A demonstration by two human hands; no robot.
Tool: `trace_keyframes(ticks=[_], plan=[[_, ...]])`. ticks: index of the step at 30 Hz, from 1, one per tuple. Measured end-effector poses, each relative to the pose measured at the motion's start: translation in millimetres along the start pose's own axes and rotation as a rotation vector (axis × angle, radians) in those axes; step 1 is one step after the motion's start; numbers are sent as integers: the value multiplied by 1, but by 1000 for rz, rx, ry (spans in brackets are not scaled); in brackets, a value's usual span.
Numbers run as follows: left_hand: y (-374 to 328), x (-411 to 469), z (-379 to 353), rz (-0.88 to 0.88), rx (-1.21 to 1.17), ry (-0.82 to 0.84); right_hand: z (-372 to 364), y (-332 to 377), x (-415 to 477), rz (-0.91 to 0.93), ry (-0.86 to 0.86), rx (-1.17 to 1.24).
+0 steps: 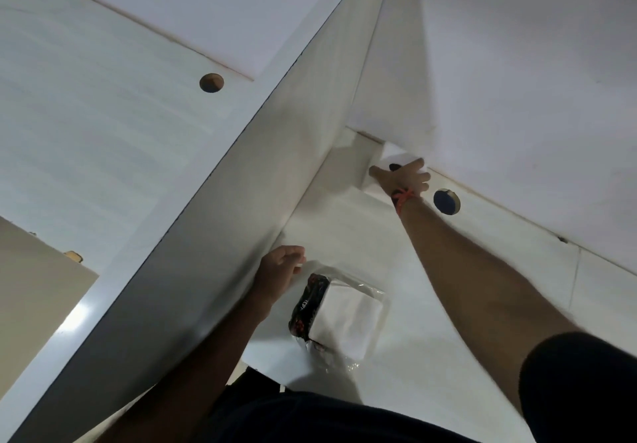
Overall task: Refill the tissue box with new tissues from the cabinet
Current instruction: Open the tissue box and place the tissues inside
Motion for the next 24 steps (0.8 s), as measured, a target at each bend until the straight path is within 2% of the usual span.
trace_keyframes(ticks=[3, 6, 8, 10, 14, 24], plan=[[-15, -3, -9, 36, -125, 69, -1, -20, -46, 68, 229, 147], [-27, -7, -17, 63, -256, 143, 6, -50, -110, 86, 577, 425], [-35, -12, -21, 59, -318, 207, 12, -73, -151, 69, 751, 458], [-41, -20, -22, 22, -342, 271, 16, -97, -177, 52, 830, 468], [-45, -39, -25, -53, -317, 345, 29, -123, -200, 31, 852, 518], [-59, -60, -24, -158, -245, 413, 53, -144, -230, 76, 695, 615]])
Point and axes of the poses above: each hand's wrist, its own x-axis towards the middle knuckle, its own z-axis out of the back of the hand, y = z × x, the point moved 3 cm from there along x, towards the middle knuckle, and after that the axes turned 13 degrees about -z, right-handed, at the moved point
